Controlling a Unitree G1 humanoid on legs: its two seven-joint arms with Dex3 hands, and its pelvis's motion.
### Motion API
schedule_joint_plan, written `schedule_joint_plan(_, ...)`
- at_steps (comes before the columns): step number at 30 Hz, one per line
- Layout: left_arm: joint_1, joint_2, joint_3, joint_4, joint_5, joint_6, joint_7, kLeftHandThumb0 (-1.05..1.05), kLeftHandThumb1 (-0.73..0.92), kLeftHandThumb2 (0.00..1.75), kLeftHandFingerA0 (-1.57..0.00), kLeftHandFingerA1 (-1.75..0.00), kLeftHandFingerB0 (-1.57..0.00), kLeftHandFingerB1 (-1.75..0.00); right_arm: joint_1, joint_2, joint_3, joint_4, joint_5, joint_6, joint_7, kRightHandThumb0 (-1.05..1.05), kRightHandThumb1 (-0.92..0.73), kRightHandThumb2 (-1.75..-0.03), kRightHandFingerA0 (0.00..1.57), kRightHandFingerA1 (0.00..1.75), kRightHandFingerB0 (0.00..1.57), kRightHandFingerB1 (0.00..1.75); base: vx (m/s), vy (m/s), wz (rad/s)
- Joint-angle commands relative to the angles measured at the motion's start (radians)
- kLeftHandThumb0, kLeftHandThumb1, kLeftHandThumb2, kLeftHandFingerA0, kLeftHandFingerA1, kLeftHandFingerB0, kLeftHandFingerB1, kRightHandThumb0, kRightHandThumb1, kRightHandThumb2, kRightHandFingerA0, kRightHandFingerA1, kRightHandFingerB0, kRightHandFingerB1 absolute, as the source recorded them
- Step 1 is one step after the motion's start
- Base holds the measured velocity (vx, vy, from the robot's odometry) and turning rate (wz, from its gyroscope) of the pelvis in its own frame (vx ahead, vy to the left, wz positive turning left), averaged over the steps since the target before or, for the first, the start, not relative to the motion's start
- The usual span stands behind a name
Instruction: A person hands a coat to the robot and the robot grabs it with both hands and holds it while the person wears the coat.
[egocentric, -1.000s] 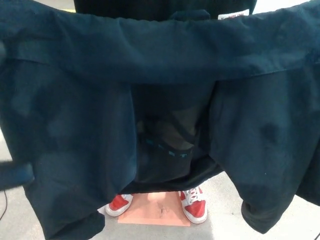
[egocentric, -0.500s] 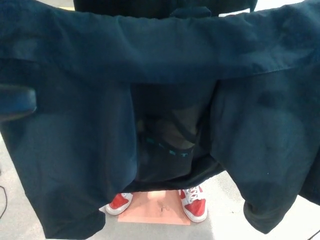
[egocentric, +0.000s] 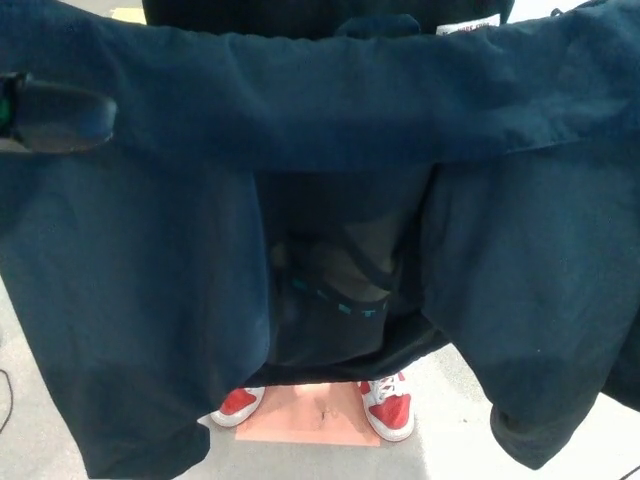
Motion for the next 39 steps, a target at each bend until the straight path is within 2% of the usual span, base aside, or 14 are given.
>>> schedule_joint_plan(1,-0.219,0.007,-0.305,0.185,0.111,0.253,-0.543,-0.93,0.60,1.03,-0.04,-0.35,-0.09,-0.20,-0.222,-0.113,0.296,0.168,-0.093,0.181,0.483,-0.87,-0.55,-0.99,0.01,0.29,0.00,0.08,0.00,0.000,0.00)
schedule_joint_plan(11,-0.298,0.027,-0.390,0.196,0.111,0.295,-0.696,-0.95,0.63,1.05,-0.06,-0.32,-0.10,-0.15,-0.364,-0.105,0.459,0.204,-0.198,0.201,0.680,-0.92,-0.56,-1.01,0.06,0.29,0.01,0.07,0.00,0.000,0.00)
schedule_joint_plan(12,-0.313,0.021,-0.406,0.198,0.115,0.299,-0.715,-0.99,0.65,1.05,-0.03,-0.34,-0.14,-0.14,-0.374,-0.090,0.485,0.204,-0.206,0.208,0.696,-0.98,-0.73,-0.63,0.09,0.30,0.00,0.14,0.00,0.000,0.00)
schedule_joint_plan(13,-0.318,0.019,-0.415,0.193,0.119,0.308,-0.729,-0.99,0.65,1.05,-0.03,-0.34,-0.15,-0.14,-0.382,-0.083,0.503,0.203,-0.213,0.207,0.714,-0.90,-0.56,-1.01,0.05,0.32,0.04,0.07,0.00,0.000,0.00)
schedule_joint_plan(14,-0.324,0.017,-0.424,0.190,0.120,0.316,-0.741,-1.00,0.66,1.06,-0.03,-0.33,-0.14,-0.12,-0.394,-0.079,0.522,0.201,-0.223,0.212,0.738,-0.98,-0.75,-0.63,0.06,0.28,0.00,0.09,0.00,0.000,0.00)
schedule_joint_plan(16,-0.339,0.012,-0.438,0.184,0.119,0.332,-0.765,-0.96,0.63,1.05,-0.07,-0.34,-0.10,-0.14,-0.429,-0.064,0.565,0.195,-0.246,0.244,0.800,-0.96,-0.59,-1.01,0.07,0.17,0.00,0.01,0.00,0.000,0.00)
schedule_joint_plan(22,-0.413,-0.025,-0.486,0.198,0.117,0.370,-0.833,-0.96,0.62,1.03,-0.07,-0.34,-0.10,-0.12,-0.538,0.011,0.691,0.218,-0.280,0.334,0.952,-0.95,-0.57,-1.01,0.09,0.21,0.00,0.00,0.00,0.000,0.00)
schedule_joint_plan(23,-0.424,-0.030,-0.494,0.201,0.124,0.375,-0.843,-0.99,0.78,0.66,-0.09,-0.29,0.00,-0.23,-0.549,0.020,0.709,0.216,-0.303,0.333,0.962,-1.04,-0.57,-0.78,0.09,0.25,0.00,0.01,0.00,0.000,0.00)
schedule_joint_plan(24,-0.437,-0.037,-0.503,0.205,0.137,0.380,-0.848,-1.00,0.60,0.88,-0.09,-0.32,0.00,-0.14,-0.564,0.030,0.734,0.216,-0.341,0.328,0.984,-1.04,-0.74,-0.63,0.07,0.29,0.00,0.00,0.00,0.000,0.00)
schedule_joint_plan(26,-0.456,-0.048,-0.513,0.215,0.154,0.383,-0.850,-1.01,0.73,0.66,-0.08,-0.28,-0.03,-0.23,-0.589,0.045,0.773,0.219,-0.406,0.309,1.022,-1.05,-0.76,-0.63,0.07,0.29,0.00,0.00,0.00,0.000,0.00)
schedule_joint_plan(33,-0.500,-0.052,-0.541,0.292,0.253,0.361,-0.850,-1.01,0.59,0.84,-0.10,-0.32,0.00,-0.14,-0.603,0.049,0.825,0.259,-0.536,0.296,1.042,-1.05,-0.56,-0.86,0.09,0.43,0.00,0.04,0.00,0.000,0.00)
schedule_joint_plan(36,-0.510,-0.052,-0.551,0.323,0.294,0.326,-0.838,-0.93,0.57,1.02,-0.07,-0.40,-0.05,-0.11,-0.593,0.038,0.829,0.271,-0.591,0.296,1.017,-0.93,-0.50,-0.95,0.22,0.51,0.00,0.01,0.00,0.000,0.00)
schedule_joint_plan(38,-0.513,-0.054,-0.555,0.332,0.304,0.317,-0.837,-0.93,0.56,1.01,-0.09,-0.42,0.00,-0.11,-0.591,0.035,0.835,0.278,-0.607,0.285,1.010,-1.01,-0.68,-0.64,0.36,0.43,0.00,0.08,0.00,0.000,0.00)
schedule_joint_plan(39,-0.514,-0.058,-0.561,0.341,0.315,0.306,-0.837,-1.02,0.72,0.65,-0.31,-0.36,0.00,-0.21,-0.575,0.027,0.836,0.294,-0.631,0.269,0.975,-0.91,-0.47,-0.94,0.56,0.58,0.00,0.00,0.00,0.000,0.00)
